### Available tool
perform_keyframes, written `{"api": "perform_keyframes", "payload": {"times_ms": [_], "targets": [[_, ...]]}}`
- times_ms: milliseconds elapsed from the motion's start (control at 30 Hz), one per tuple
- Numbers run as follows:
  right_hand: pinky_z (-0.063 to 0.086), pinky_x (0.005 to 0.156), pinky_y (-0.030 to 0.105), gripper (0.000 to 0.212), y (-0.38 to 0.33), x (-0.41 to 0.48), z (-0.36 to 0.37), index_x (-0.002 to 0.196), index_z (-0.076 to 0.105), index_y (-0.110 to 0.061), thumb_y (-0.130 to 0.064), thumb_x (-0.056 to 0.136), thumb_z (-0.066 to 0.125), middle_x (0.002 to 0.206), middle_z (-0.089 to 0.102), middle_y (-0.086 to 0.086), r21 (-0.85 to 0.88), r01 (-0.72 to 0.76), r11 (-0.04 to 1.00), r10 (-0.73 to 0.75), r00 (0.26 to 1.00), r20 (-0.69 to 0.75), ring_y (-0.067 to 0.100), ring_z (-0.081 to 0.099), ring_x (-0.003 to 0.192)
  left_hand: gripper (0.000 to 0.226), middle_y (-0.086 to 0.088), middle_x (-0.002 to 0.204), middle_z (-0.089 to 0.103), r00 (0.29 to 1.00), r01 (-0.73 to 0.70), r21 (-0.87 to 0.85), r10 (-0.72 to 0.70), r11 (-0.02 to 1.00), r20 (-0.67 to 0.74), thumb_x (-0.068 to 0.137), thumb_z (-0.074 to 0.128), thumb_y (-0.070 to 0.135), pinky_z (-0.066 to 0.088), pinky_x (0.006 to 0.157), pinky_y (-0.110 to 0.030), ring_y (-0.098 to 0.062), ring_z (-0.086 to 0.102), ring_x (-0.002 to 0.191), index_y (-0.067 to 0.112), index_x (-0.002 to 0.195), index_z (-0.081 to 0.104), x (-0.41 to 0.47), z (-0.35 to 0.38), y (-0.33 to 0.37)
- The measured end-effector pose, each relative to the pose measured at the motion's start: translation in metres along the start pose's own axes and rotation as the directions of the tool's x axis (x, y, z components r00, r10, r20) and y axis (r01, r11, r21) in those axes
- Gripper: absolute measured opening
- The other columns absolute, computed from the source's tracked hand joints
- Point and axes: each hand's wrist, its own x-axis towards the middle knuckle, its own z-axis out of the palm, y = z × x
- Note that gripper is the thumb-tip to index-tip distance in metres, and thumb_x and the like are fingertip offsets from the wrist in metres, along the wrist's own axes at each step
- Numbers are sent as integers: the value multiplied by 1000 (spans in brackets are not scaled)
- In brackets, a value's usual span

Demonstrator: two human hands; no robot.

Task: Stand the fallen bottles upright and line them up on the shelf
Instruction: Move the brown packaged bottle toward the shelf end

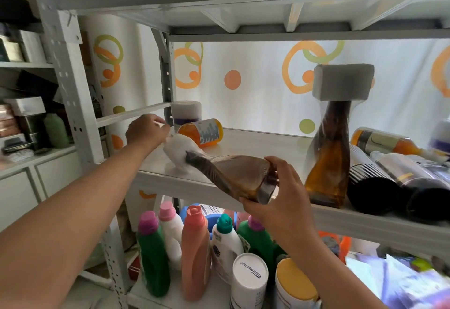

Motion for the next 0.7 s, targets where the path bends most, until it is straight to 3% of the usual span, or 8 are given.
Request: {"api": "perform_keyframes", "payload": {"times_ms": [67,167,233,367,500,600,700], "targets": [[42,82,17,82,-1,1,0,129,40,-22,-25,60,86,124,52,0,0,9,1000,-9,1000,-22,9,45,103,28,-11,102,68,984,-98,-37,91,995,-151,89,54,31,49,80,-34,-29,62,94,9,104,65,-15,-3,22],[44,84,22,83,-4,3,-3,129,41,-20,-22,60,86,124,51,2,-18,37,999,-38,998,-56,13,46,105,26,-10,98,69,965,-226,-79,211,971,-156,88,52,32,52,78,-33,-29,62,89,11,97,66,-41,-4,58],[46,85,25,82,-6,4,-6,129,43,-18,-19,59,86,123,52,4,-36,55,998,-58,995,-84,18,48,108,24,-7,93,69,956,-293,-78,289,953,-57,88,52,33,50,76,-30,-24,62,86,15,93,68,-57,-2,75],[43,85,28,81,-8,0,-10,128,47,-13,-12,57,87,122,54,10,-131,120,984,-139,979,-149,25,48,108,30,0,91,68,927,-312,-60,318,948,197,89,48,38,51,87,-33,-21,64,89,19,102,67,-78,5,94],[42,86,32,88,-4,-7,-11,128,43,-19,-5,54,87,124,50,9,-220,134,966,-184,957,-224,26,40,113,38,0,71,70,836,-245,-125,275,961,475,94,39,46,51,57,-21,-12,65,59,20,102,64,-91,9,102],[44,88,36,88,0,-12,-10,126,39,-22,-1,54,85,123,42,4,-307,195,932,-278,925,-258,22,33,113,43,-6,87,69,757,-146,-206,243,968,607,95,33,54,55,66,-29,-19,67,73,20,108,56,-101,13,111],[47,88,42,89,-2,-17,-8,127,40,-19,0,52,85,125,36,5,-405,250,879,-359,907,-219,26,34,114,46,-11,91,66,726,-46,-319,251,947,640,93,39,54,57,74,-33,-25,67,83,15,110,56,-108,21,119]]}}
